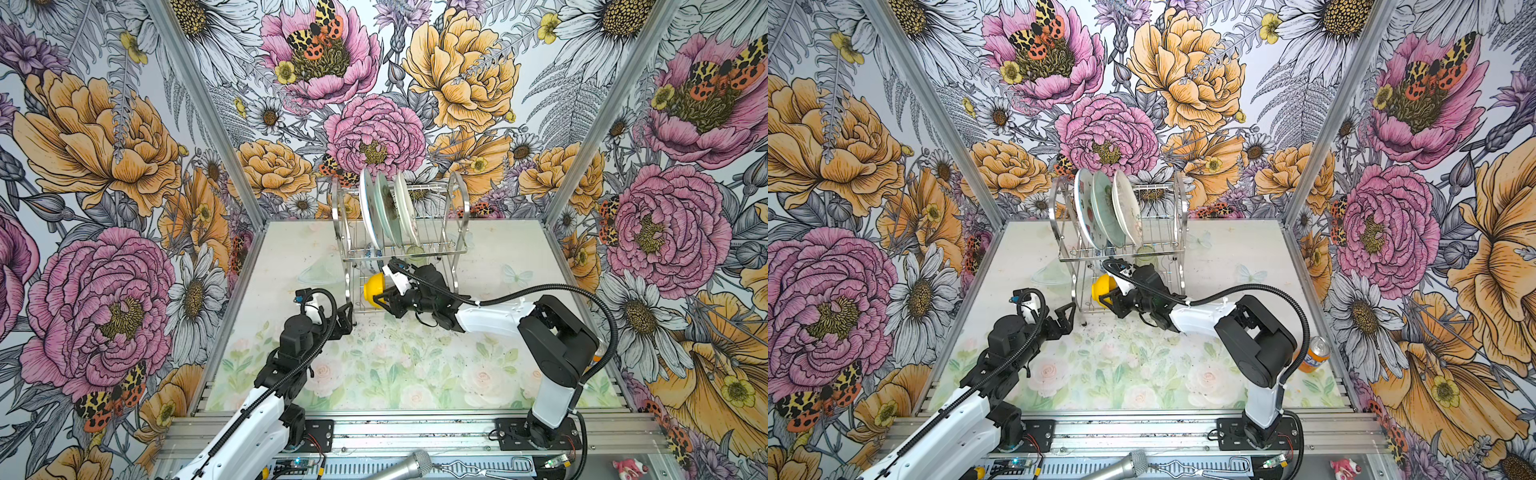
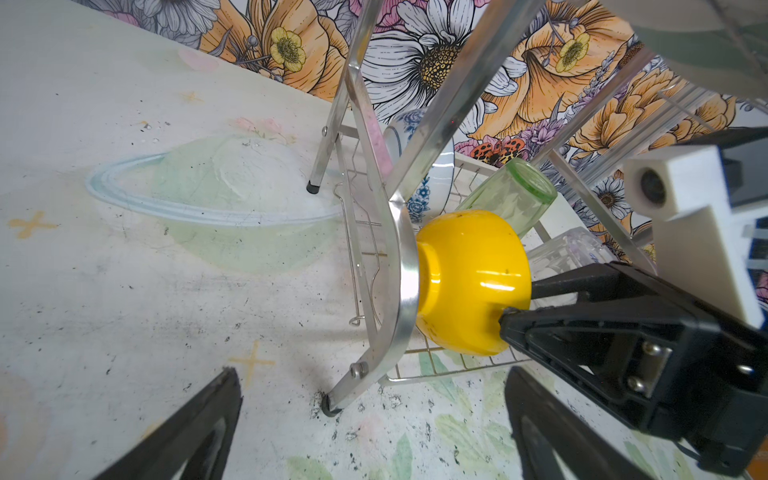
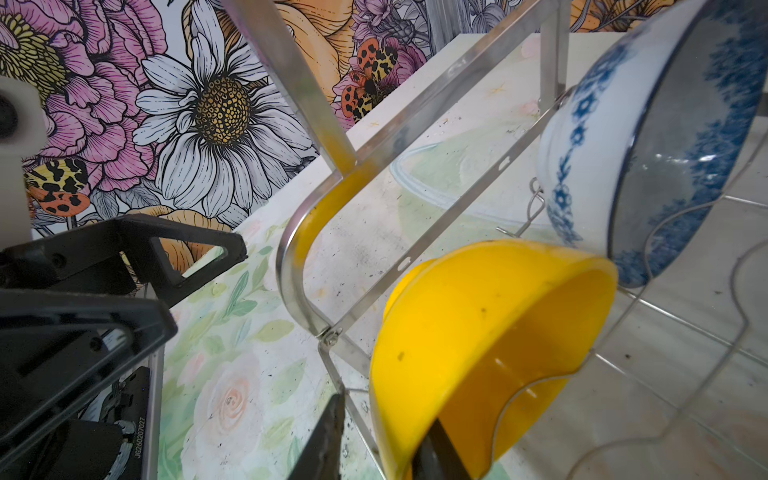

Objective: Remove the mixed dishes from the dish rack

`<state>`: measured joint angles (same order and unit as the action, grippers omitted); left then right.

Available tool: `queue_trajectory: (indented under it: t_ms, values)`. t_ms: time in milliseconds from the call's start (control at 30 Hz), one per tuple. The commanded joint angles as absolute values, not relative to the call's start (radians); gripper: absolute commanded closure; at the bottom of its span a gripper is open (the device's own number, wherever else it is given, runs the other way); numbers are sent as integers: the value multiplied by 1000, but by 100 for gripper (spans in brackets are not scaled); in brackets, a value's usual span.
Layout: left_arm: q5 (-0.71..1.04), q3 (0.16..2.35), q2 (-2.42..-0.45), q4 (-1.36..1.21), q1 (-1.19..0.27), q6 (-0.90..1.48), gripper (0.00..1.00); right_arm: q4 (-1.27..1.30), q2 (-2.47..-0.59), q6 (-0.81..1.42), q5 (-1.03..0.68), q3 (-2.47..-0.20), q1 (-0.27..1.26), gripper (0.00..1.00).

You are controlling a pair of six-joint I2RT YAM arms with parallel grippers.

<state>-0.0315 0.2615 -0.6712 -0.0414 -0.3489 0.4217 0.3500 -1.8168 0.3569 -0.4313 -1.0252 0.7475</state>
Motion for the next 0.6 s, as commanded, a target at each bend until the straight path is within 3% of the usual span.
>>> queue_trajectory:
  t_ms: [0,233,567]
  values:
    - [-5,280,-675,-77,-341,443,1,399,-1840,356,-471,-1063,746,73]
    - [-2,273,-665,-78,-341,449,1,405,-1852,360,-495,-1078,745,76]
    - [0,272,-664,-78,-341,451,1,415,-1873,378,-516,-1092,746,88]
